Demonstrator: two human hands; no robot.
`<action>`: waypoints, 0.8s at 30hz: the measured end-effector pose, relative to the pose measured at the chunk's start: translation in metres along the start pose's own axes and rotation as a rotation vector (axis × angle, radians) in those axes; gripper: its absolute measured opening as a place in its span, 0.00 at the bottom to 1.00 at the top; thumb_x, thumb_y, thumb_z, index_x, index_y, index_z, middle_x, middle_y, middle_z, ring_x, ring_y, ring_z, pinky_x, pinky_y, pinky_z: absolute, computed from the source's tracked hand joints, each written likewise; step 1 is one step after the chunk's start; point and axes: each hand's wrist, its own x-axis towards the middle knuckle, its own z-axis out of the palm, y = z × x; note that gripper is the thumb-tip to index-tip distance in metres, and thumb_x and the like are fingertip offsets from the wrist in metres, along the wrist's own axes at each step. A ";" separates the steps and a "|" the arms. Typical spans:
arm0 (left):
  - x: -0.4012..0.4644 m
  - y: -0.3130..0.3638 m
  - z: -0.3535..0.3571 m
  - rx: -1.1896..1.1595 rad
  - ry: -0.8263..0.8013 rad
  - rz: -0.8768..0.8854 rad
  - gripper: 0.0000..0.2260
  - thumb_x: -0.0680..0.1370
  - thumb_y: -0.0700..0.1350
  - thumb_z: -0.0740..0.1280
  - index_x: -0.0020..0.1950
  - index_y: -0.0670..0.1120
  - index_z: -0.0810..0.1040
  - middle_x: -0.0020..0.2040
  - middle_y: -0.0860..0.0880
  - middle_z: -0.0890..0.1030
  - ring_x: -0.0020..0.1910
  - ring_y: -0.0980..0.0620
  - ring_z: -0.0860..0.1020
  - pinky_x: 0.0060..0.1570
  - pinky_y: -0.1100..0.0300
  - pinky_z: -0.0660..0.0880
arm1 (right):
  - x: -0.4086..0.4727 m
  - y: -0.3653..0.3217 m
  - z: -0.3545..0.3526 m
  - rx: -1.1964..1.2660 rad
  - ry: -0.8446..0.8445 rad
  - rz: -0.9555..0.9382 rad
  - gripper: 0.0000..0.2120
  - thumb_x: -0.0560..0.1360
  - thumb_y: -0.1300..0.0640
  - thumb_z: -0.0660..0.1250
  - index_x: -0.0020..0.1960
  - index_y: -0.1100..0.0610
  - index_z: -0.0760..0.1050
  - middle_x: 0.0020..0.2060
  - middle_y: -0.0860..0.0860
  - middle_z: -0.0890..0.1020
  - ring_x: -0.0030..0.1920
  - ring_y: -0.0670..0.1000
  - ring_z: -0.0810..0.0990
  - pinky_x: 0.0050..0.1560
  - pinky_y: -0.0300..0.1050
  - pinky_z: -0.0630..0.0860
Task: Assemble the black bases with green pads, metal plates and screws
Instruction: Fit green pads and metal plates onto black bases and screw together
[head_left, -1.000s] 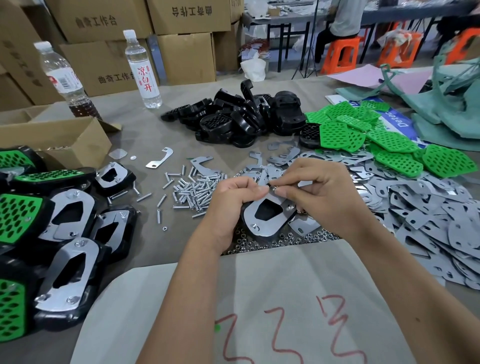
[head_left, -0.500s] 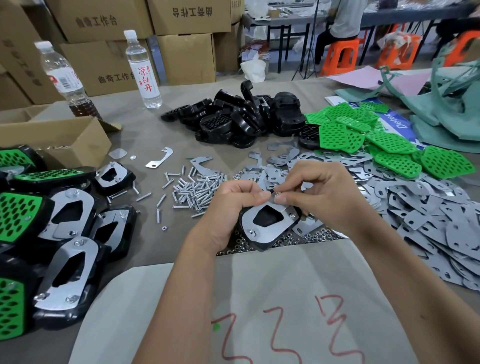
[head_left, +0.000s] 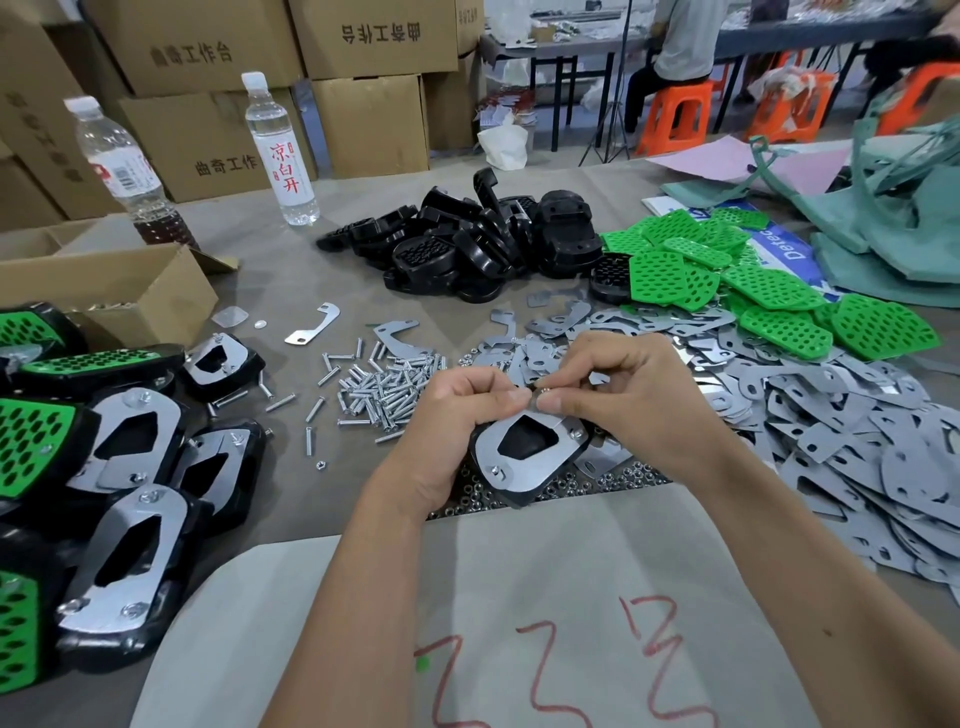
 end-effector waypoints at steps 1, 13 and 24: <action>0.000 0.000 0.000 -0.006 0.000 0.000 0.07 0.70 0.43 0.72 0.36 0.41 0.78 0.32 0.45 0.78 0.27 0.51 0.75 0.28 0.63 0.71 | 0.000 0.000 0.000 0.012 -0.007 -0.003 0.06 0.67 0.60 0.81 0.43 0.59 0.87 0.38 0.58 0.81 0.34 0.57 0.79 0.37 0.44 0.78; 0.004 -0.006 -0.001 -0.025 0.056 0.009 0.10 0.70 0.45 0.74 0.41 0.38 0.79 0.33 0.44 0.79 0.30 0.49 0.76 0.30 0.62 0.73 | 0.001 0.002 0.004 -0.011 0.008 -0.012 0.05 0.72 0.64 0.79 0.44 0.55 0.88 0.40 0.53 0.81 0.41 0.61 0.80 0.44 0.46 0.79; 0.005 -0.006 0.000 0.044 0.055 0.017 0.08 0.71 0.46 0.73 0.38 0.41 0.80 0.33 0.44 0.79 0.30 0.50 0.75 0.30 0.61 0.71 | -0.001 0.004 0.003 -0.094 0.040 0.025 0.12 0.66 0.56 0.84 0.37 0.57 0.81 0.35 0.51 0.80 0.37 0.57 0.76 0.38 0.46 0.75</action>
